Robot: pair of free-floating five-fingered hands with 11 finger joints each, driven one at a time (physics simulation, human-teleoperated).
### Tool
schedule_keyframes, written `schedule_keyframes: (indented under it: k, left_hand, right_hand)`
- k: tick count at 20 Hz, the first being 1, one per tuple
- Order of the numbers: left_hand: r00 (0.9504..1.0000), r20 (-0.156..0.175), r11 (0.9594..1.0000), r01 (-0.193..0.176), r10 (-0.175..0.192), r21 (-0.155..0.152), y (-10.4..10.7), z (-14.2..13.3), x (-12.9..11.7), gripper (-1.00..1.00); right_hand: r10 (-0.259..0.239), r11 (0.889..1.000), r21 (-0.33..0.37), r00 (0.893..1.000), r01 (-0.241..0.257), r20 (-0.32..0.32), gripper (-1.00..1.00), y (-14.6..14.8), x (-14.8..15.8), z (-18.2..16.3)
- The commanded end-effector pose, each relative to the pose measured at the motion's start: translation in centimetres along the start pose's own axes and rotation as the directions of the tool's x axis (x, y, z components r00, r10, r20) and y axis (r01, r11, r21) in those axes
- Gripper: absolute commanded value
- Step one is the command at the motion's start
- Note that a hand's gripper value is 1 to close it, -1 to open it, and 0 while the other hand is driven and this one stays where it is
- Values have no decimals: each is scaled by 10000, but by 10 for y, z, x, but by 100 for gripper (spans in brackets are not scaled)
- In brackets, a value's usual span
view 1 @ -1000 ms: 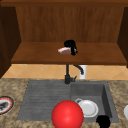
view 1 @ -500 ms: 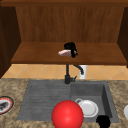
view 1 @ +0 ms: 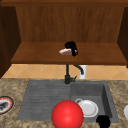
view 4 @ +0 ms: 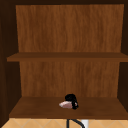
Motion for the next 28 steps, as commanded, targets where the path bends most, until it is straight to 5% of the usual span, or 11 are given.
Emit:
schedule_keyframes:
  k: [1,9,12,17,24,26,28]
  left_hand:
    - [9995,191,9996,241,-238,-167,19,-18,-4,100]
    - [9999,88,10000,76,-76,-25,42,-25,-45,100]
    - [9991,404,9992,140,-155,375,30,-14,-55,100]
    - [9970,771,9981,-21,-26,617,23,2,-80,100]
    - [9955,943,9986,-75,26,514,21,17,-134,100]
    - [9936,1120,9989,71,-123,468,20,20,-143,100]
    - [9906,1365,9985,-174,102,515,22,23,-141,100]
  right_hand:
    - [0,10000,0,10000,0,0,0,0,0,0]
    - [0,10000,0,10000,0,0,0,0,0,0]
    - [0,10000,0,10000,0,0,0,0,0,0]
    - [0,10000,0,10000,0,0,0,0,0,0]
    - [0,10000,0,10000,0,0,0,0,0,0]
    - [0,10000,0,10000,0,0,0,0,0,0]
    - [0,10000,0,10000,0,0,0,0,0,0]
